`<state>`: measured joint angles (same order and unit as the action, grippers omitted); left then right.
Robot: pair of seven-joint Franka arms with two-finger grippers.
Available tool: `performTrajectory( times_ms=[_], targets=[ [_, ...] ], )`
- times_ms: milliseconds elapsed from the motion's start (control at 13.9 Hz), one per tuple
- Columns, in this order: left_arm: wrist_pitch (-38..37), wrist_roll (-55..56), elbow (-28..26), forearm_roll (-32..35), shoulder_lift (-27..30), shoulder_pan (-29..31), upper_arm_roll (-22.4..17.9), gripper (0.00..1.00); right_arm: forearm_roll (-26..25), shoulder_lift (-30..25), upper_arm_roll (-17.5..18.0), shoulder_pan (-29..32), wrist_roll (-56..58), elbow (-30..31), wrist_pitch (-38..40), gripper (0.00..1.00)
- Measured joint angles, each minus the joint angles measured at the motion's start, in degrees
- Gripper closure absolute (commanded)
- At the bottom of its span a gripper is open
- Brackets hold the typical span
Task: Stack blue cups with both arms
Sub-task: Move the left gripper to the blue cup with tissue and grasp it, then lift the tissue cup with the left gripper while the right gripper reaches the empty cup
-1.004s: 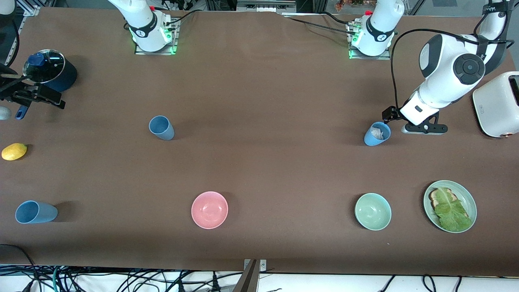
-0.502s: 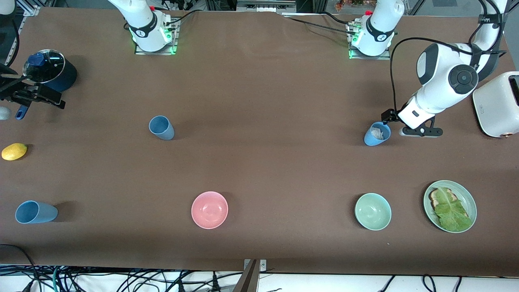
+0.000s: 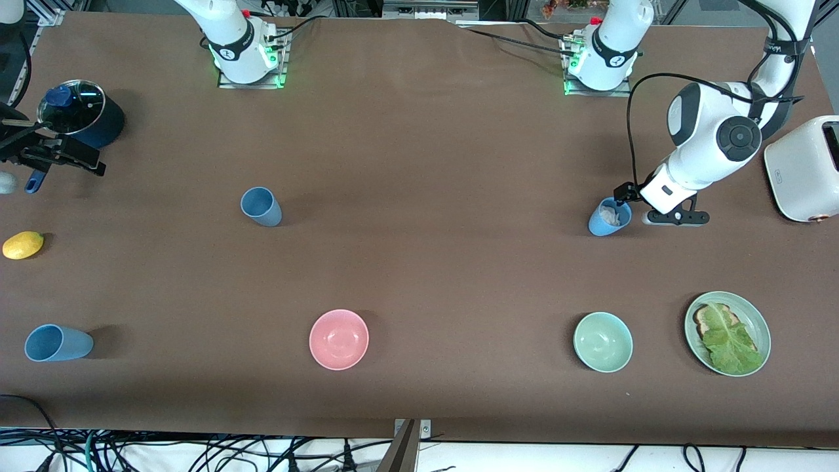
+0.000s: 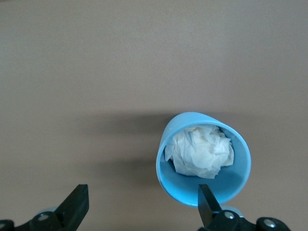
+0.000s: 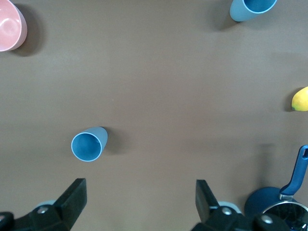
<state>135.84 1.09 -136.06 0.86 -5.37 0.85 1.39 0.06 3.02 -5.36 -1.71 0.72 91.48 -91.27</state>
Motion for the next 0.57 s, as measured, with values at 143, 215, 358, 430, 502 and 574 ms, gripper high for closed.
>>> performTrajectory(
  times_ms=[143, 215, 358, 430, 502, 574],
  targets=[
    [1.4, 0.0, -0.01, -1.94, -0.52, 0.09, 0.0, 0.0, 0.0, 0.0, 0.0, 0.0, 0.0, 0.0, 0.0, 0.0],
    [1.92, 0.0, -0.02, -2.25, -0.71, 0.11, 0.0, 0.0, 0.0, 0.0, 0.0, 0.0, 0.0, 0.0, 0.01, 0.0],
    [2.72, 0.01, -0.06, -2.29, -1.24, 0.18, 0.0, 0.0, 0.0, 0.0, 0.0, 0.0, 0.0, 0.0, 0.01, 0.0],
    [3.31, 0.01, -0.09, -2.29, -1.66, 0.23, 0.0, 0.0, 0.0, 0.0, 0.0, 0.0, 0.0, 0.0, 0.01, 0.0],
    [3.82, 0.01, -0.11, -2.29, -2.17, 0.28, 0.0, 0.0, 0.0, 0.0, 0.0, 0.0, 0.0, 0.0, 0.02, 0.0],
    [4.26, 0.01, -0.12, -2.29, -2.72, 0.32, 0.0, 0.0, 0.0, 0.0, 0.0, 0.0, 0.0, 0.0, 0.02, 0.0]
  ],
)
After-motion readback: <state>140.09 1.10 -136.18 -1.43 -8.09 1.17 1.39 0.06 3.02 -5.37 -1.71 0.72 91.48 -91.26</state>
